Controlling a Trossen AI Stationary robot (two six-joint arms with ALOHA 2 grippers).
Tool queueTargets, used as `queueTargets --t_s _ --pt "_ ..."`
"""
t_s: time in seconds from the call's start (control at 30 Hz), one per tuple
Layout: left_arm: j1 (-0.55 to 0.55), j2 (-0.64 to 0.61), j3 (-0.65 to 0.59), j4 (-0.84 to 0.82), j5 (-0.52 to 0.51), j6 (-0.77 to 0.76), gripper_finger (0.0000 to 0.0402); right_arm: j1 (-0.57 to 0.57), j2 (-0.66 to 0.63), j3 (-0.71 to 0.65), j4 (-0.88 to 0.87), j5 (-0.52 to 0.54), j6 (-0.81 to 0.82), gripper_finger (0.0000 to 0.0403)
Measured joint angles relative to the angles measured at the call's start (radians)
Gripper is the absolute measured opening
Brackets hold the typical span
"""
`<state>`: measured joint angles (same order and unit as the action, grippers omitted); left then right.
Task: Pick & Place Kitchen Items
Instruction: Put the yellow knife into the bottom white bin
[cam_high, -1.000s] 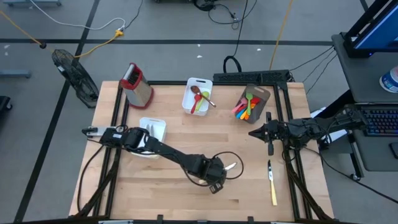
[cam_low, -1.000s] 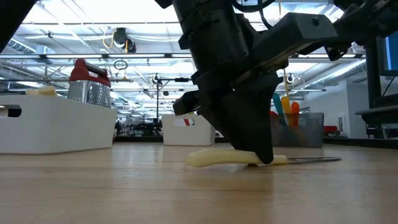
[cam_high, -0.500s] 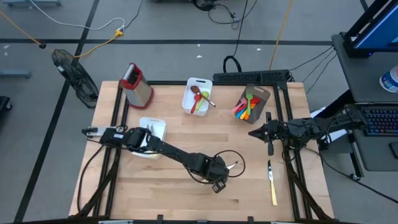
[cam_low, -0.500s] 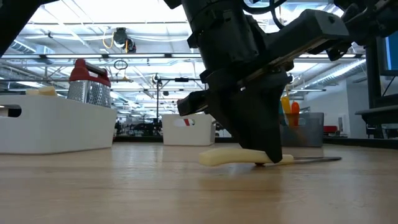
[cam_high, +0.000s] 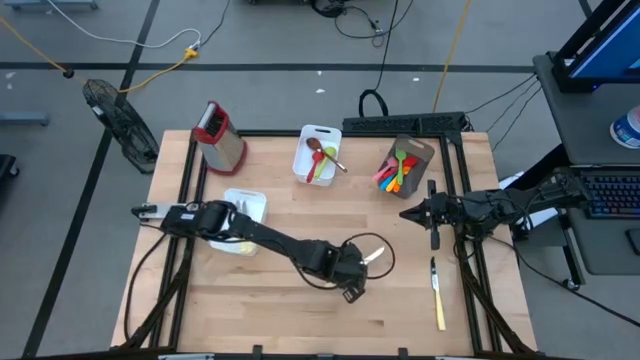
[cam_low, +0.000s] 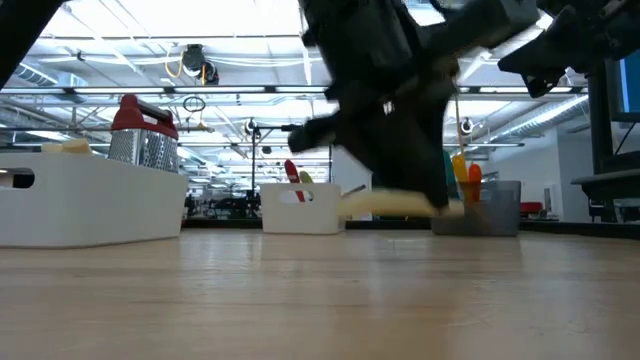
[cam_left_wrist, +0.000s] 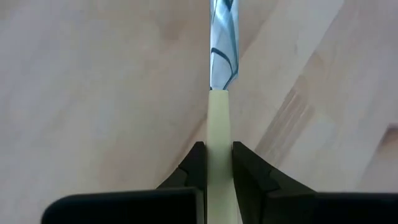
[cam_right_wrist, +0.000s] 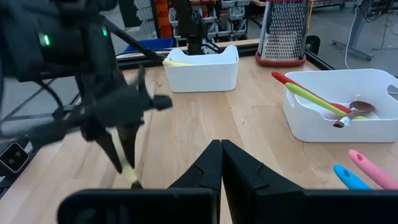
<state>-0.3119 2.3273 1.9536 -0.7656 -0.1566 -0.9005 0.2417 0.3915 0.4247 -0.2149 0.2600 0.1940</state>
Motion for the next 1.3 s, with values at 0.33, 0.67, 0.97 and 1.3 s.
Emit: queueTargets --t_s 0.33,0.67,0.97,1.3 --pt "-0.01 -0.167 0.001 -0.249 -0.095 -0.149 0.0035 0.0 0.0 0.0 0.0 0.0 0.003 0.0004" --pt "-0.061 -0.448 0.002 -0.604 -0.313 -0.476 0.0035 0.0 0.0 0.0 0.0 0.0 -0.008 0.0004" --pt "-0.084 -0.635 -0.033 -0.803 -0.301 -0.819 0.0035 0.0 0.0 0.0 0.0 0.0 -0.008 0.0004" --pt "-0.042 -0.716 -0.13 -0.804 -0.059 -0.951 0.0035 0.0 0.001 0.0 -0.006 0.0 -0.008 0.0004"
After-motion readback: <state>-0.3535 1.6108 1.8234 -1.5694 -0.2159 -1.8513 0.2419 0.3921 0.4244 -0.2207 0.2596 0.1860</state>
